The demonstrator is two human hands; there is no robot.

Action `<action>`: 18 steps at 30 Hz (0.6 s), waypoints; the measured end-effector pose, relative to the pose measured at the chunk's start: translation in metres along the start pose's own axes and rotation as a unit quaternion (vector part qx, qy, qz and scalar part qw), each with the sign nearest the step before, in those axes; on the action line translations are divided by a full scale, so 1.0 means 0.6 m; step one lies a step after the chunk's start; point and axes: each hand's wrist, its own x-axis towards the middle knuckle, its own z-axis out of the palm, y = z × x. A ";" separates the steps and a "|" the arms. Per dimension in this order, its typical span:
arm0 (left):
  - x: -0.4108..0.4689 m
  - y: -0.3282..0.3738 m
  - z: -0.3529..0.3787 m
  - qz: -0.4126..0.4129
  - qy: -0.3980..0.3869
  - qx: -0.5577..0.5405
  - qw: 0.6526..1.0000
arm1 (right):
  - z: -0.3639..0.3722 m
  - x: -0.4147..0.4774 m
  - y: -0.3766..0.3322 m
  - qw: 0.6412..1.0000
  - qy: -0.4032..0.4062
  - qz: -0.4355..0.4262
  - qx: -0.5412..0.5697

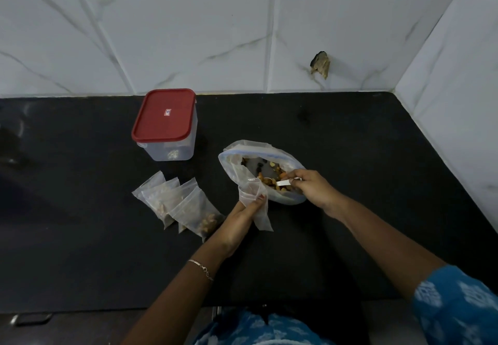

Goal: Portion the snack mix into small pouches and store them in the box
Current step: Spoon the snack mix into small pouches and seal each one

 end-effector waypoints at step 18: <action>-0.025 0.012 -0.019 0.072 0.128 0.118 0.982 | -0.012 0.010 -0.034 0.996 0.009 0.073 0.052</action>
